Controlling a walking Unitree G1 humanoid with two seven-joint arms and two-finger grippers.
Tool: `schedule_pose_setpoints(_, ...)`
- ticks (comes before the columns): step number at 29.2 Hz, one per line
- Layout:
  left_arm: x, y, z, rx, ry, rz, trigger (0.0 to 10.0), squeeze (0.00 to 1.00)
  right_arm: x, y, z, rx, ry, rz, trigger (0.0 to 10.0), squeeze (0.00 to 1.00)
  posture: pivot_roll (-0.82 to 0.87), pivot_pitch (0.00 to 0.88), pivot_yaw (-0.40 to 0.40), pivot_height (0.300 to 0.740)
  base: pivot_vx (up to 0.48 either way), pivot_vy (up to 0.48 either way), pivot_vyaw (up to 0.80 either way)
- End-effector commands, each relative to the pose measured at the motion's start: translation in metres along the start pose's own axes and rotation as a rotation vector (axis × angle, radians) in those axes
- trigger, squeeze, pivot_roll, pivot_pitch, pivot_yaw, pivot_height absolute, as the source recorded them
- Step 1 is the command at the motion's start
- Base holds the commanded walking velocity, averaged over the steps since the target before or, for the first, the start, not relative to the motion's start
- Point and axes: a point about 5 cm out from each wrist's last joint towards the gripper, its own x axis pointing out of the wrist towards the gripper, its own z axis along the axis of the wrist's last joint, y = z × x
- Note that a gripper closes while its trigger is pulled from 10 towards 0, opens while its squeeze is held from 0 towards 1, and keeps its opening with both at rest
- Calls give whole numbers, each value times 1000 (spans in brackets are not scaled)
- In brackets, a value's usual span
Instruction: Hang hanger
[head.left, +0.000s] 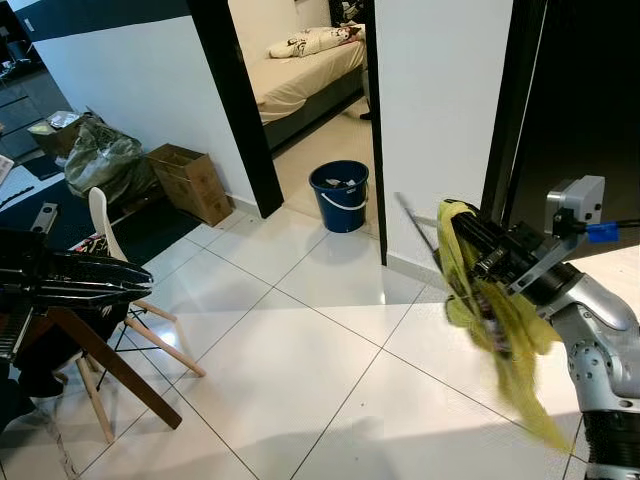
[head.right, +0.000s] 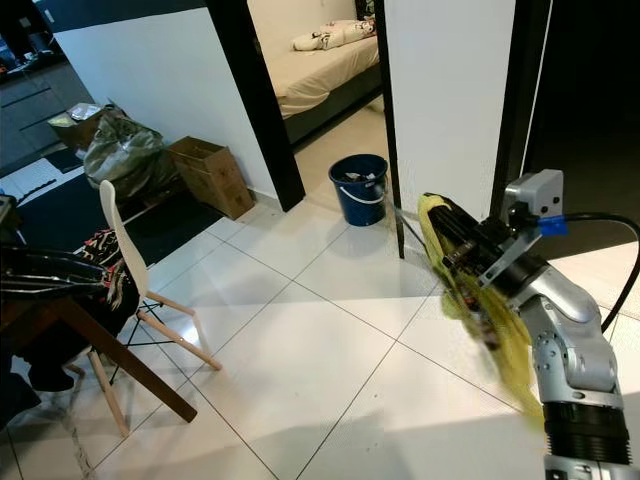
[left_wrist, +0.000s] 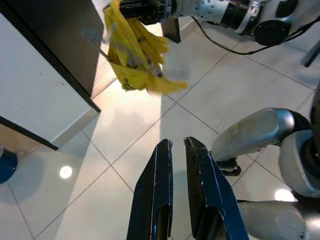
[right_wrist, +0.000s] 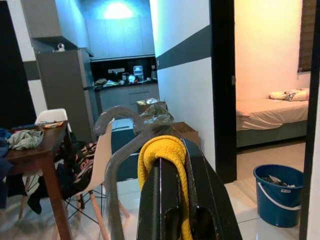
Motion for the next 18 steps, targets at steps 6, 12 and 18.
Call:
schedule_pose_setpoints(6, 14, 8, -12, 16, -48, 90, 10000, 0, 14, 13, 1, 8, -41, 59, 0, 0, -26, 0, 152, 740, 0, 0, 0)
schedule_pose_setpoints(12, 31, 14, -31, 8, -99, 198, 10000, 0, 20, 13, 4, 30, -84, 41, 0, 0, -28, 0, 148, 740, 0, 0, 0)
schedule_pose_setpoints(18, 55, 14, -69, -115, -229, 422, 10000, 0, 38, 9, 26, 109, -262, -7, 0, 0, -26, 0, 142, 740, 0, 0, 0)
